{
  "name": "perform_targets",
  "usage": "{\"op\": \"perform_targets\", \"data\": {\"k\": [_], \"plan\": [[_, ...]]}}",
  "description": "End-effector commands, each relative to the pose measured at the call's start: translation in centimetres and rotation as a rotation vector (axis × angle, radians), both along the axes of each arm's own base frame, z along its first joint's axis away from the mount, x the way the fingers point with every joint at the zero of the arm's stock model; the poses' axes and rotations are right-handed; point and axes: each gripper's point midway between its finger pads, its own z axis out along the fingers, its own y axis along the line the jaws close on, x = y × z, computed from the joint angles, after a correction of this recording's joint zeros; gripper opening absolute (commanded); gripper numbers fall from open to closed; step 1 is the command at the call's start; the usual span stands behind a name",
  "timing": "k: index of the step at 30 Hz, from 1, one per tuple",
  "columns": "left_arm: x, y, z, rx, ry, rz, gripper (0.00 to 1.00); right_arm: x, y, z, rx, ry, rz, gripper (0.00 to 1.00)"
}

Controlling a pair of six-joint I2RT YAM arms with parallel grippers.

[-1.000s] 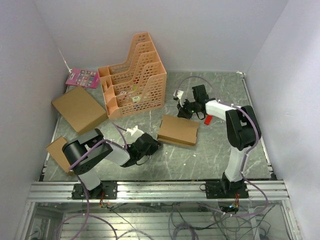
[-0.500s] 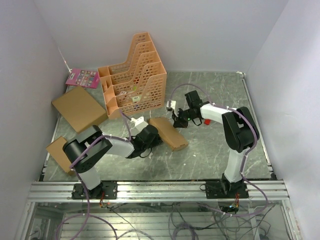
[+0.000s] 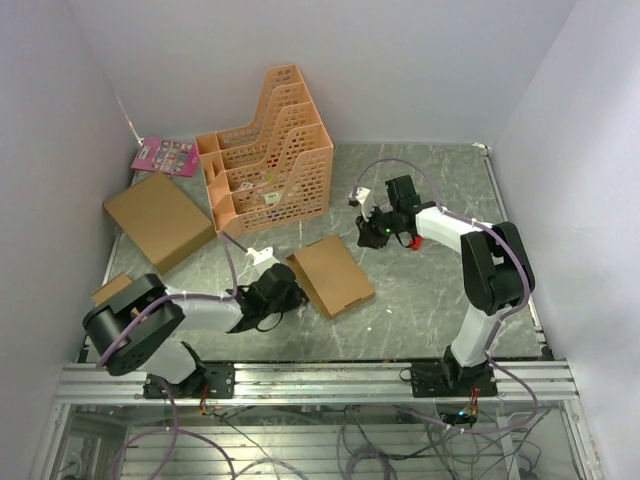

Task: Fold the paper box

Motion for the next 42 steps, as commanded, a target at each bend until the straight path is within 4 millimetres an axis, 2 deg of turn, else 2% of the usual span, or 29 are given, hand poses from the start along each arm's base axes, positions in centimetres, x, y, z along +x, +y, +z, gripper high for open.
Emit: {"op": "perform_targets", "data": {"k": [1, 3, 6, 9, 11, 13, 16, 20, 24, 33, 42], "plan": [[-4.9, 4.8, -4.2, 0.186, 0.183, -0.055, 0.17, -0.7, 0.5, 1.0, 0.062, 0.047, -0.062, 0.16], [-5.4, 5.7, -3.9, 0.216, 0.188, -0.051, 0.17, -1.0, 0.9, 1.2, 0.103, 0.088, -0.100, 0.20], [-5.4, 7.6, -3.1, 0.298, 0.186, -0.018, 0.18, 0.0, 1.0, 1.8, 0.149, 0.130, -0.216, 0.27], [-4.8, 9.5, -2.1, 0.383, 0.192, 0.028, 0.26, 1.9, 0.6, 2.2, 0.134, 0.100, -0.315, 0.29], [-3.3, 10.2, -1.7, 0.386, 0.194, 0.049, 0.26, 3.3, 0.1, 1.7, 0.097, 0.069, -0.368, 0.30], [-1.7, 9.9, -1.4, 0.354, 0.185, 0.042, 0.26, 4.2, 0.0, 0.8, 0.047, 0.067, -0.372, 0.29], [1.0, 9.7, -1.1, 0.369, 0.165, 0.037, 0.25, 4.4, 0.4, -0.4, -0.007, 0.083, -0.356, 0.28], [3.9, 9.0, -1.3, 0.428, 0.170, 0.015, 0.23, 3.5, 1.5, -1.6, -0.046, 0.085, -0.341, 0.27], [6.1, 7.4, -0.8, 0.424, 0.152, -0.013, 0.20, 2.6, 2.3, -2.2, -0.058, 0.101, -0.322, 0.25], [8.3, 5.5, 0.3, 0.406, 0.101, -0.059, 0.19, 0.5, 5.7, -1.5, -0.047, 0.088, -0.240, 0.23], [9.2, 3.5, 2.2, 0.303, 0.046, -0.068, 0.18, -1.1, 6.7, -1.8, -0.005, 0.160, -0.233, 0.21]]}}
